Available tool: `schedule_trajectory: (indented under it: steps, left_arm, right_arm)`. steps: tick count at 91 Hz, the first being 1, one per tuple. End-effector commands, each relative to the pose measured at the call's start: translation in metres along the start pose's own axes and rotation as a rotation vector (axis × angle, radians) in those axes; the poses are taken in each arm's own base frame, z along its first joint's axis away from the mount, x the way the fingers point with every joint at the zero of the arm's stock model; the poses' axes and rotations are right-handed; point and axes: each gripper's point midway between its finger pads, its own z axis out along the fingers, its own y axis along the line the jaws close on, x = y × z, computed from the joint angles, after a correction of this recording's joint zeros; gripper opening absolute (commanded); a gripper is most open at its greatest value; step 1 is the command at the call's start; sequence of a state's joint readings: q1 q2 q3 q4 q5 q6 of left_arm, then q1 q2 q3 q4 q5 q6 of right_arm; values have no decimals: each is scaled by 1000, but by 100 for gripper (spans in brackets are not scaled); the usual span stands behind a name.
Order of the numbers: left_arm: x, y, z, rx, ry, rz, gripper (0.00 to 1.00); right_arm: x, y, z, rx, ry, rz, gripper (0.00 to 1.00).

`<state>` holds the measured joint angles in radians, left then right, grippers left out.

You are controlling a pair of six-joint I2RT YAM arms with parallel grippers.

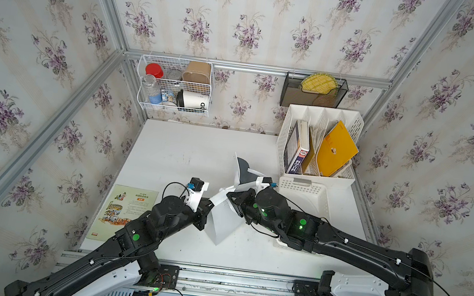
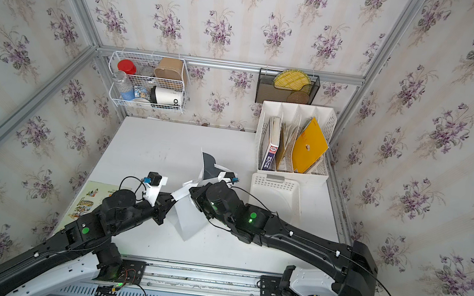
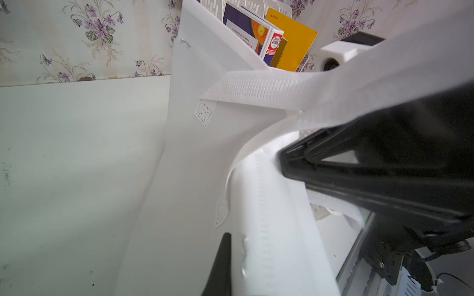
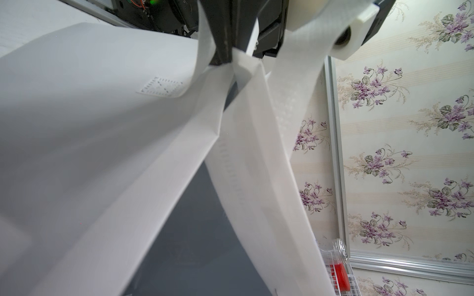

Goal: Place the ice pack in the delivery bag
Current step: Seal the delivery bag at the center of the board.

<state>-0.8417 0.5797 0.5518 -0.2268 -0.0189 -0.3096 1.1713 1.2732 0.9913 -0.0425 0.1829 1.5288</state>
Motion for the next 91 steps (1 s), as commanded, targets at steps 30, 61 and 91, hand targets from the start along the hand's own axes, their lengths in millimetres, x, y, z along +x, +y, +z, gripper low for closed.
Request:
schedule_trajectory:
  steps: [30, 61, 91]
  left_arm:
    - [-13, -29, -7, 174, -60, -108, 0]
    - [-14, -18, -14, 130, -114, -131, 14]
    - [-19, -16, -12, 117, -133, -126, 27]
  right_arm:
    - [-11, -23, 6, 36, -73, -83, 0]
    - [-19, -15, 0, 2, -113, -114, 0]
    - [-14, -15, 4, -1, -93, -114, 0]
